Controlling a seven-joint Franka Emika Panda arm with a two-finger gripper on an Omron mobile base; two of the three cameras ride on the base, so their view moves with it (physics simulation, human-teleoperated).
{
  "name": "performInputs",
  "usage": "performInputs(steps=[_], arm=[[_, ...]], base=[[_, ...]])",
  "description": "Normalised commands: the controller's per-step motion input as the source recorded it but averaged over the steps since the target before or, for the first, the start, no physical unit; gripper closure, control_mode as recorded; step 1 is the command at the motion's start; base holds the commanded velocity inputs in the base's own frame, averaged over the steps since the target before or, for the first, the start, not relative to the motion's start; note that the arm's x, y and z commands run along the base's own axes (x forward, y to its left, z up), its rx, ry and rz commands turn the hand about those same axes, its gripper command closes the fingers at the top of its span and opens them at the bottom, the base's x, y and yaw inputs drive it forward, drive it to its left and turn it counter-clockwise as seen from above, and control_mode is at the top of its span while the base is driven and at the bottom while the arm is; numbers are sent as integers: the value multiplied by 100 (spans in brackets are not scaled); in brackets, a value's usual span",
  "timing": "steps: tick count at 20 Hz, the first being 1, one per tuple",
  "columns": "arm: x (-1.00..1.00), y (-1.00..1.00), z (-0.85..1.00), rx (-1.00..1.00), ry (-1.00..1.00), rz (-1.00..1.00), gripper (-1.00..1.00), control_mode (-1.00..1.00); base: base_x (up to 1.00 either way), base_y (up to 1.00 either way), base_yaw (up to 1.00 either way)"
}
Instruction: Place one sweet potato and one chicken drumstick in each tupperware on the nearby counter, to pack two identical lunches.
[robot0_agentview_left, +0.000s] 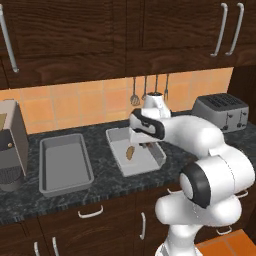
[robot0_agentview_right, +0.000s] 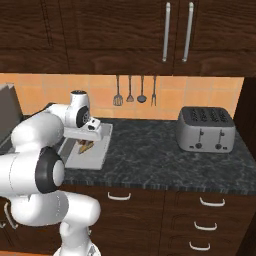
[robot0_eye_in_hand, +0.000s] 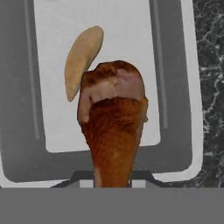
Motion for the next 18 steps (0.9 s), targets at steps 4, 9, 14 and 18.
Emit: performInputs(steps=[4, 9, 14, 18], arm=[[37, 8, -79, 0, 2, 0, 100, -100], [28, 3, -67, 0, 0, 0, 100, -100], [41, 0, -33, 0, 0, 1, 100, -100], [58, 1, -30, 0, 0, 2, 100, -100]], base=[[0, 0, 0], [0, 0, 0], [0, 0, 0], [0, 0, 0]])
